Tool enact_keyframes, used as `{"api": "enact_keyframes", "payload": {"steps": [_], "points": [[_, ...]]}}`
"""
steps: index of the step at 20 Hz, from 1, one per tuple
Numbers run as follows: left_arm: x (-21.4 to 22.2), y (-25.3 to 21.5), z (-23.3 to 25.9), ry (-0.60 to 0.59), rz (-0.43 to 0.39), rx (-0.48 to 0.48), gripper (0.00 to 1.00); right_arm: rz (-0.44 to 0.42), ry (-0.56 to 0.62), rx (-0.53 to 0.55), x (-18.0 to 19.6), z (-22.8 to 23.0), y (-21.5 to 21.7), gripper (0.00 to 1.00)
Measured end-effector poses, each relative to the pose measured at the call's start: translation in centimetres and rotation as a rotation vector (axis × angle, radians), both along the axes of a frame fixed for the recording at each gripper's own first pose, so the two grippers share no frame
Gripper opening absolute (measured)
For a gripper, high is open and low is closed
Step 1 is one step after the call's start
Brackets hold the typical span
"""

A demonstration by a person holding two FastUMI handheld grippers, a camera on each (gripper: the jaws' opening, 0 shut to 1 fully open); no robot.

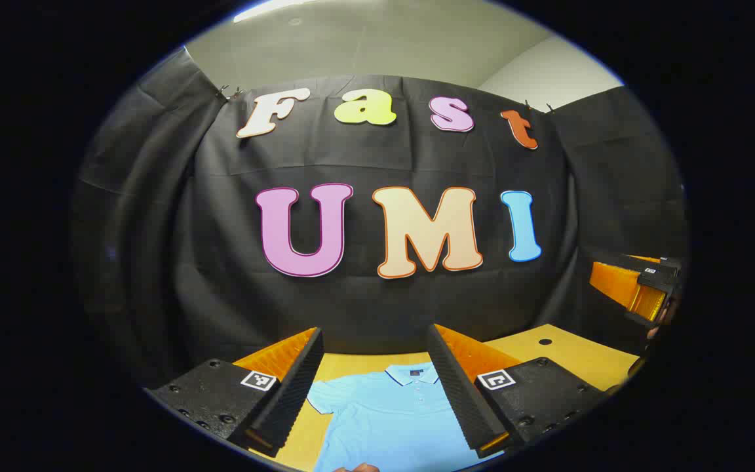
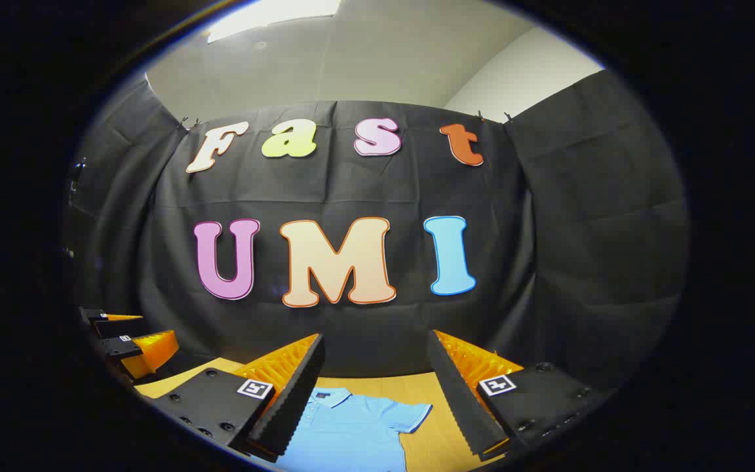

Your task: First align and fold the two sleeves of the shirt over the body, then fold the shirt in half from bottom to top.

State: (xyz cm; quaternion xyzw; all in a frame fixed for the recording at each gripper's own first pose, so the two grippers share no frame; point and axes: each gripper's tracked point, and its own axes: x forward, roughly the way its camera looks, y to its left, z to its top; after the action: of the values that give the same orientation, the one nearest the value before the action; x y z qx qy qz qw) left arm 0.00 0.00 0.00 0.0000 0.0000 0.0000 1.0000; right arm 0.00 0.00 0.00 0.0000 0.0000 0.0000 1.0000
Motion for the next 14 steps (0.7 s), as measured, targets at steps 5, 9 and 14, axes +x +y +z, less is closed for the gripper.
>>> {"api": "enact_keyframes", "payload": {"steps": [5, 9, 14], "points": [[0.2, 0.7, -0.2, 0.003, 0.009, -0.013, 0.95, 0.001, 0.017, 0.002, 0.6, 0.0, 0.4, 0.99], [0.3, 1.0, 0.0, -0.007, 0.015, -0.016, 0.95, -0.008, 0.01, -0.014, 0.7, 0.2, 0.4, 0.99], [0.2, 1.4, -0.2, 0.0, 0.018, 0.0, 0.95, -0.011, 0.019, -0.02, 1.0, -0.3, 0.5, 0.99]]}}
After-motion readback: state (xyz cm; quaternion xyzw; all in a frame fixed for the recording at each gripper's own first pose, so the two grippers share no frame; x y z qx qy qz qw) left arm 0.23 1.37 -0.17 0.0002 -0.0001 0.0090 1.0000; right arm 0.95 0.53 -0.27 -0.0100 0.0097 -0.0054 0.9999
